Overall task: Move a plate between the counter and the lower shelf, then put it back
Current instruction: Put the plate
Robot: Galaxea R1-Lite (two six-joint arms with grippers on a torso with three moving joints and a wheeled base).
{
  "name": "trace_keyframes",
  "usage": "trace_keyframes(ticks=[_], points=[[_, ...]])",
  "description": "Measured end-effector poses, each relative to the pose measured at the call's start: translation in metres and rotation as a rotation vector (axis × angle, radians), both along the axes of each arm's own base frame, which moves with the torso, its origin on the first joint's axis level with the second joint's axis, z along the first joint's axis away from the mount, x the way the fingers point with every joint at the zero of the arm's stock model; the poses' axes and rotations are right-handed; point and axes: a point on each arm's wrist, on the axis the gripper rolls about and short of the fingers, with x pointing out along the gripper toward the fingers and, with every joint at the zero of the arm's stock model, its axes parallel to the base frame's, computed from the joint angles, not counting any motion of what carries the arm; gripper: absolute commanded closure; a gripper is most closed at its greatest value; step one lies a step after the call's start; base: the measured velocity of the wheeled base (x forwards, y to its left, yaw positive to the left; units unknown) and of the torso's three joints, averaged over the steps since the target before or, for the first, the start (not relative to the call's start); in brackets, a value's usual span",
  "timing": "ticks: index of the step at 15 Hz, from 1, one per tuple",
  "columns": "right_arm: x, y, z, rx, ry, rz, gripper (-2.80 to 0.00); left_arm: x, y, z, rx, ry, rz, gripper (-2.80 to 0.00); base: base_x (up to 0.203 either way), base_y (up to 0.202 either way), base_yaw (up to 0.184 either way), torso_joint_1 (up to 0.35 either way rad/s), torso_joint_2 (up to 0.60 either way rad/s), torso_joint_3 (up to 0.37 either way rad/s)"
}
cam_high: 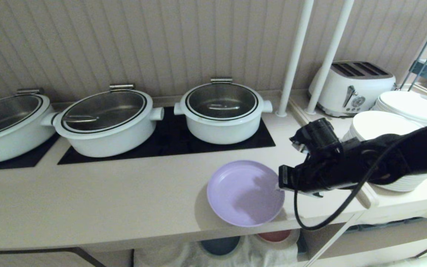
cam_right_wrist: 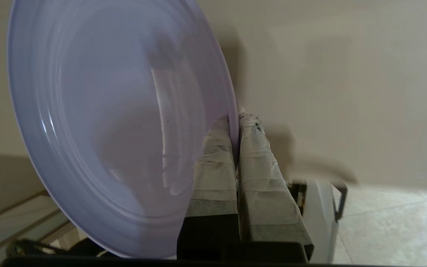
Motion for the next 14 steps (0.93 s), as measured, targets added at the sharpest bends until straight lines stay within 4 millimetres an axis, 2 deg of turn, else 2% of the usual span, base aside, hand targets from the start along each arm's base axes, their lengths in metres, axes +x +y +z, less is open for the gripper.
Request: trace_keyframes(ticks=[3, 7, 14], points=[[0.018, 0.013, -0.011, 0.009, 0.012, -0.007, 0.00, 0.000, 0.000, 0.000, 0.000, 0.000, 0.000, 0.00, 0.000, 0.000, 0.000, 0.000, 0.00, 0.000], [0.031, 0.027, -0.024, 0.011, 0.031, -0.005, 0.00, 0.000, 0.000, 0.000, 0.000, 0.000, 0.000, 0.00, 0.000, 0.000, 0.000, 0.000, 0.00, 0.000], [0.041, 0.033, -0.033, 0.015, 0.042, -0.016, 0.00, 0.000, 0.000, 0.000, 0.000, 0.000, 0.000, 0.00, 0.000, 0.000, 0.000, 0.000, 0.00, 0.000]])
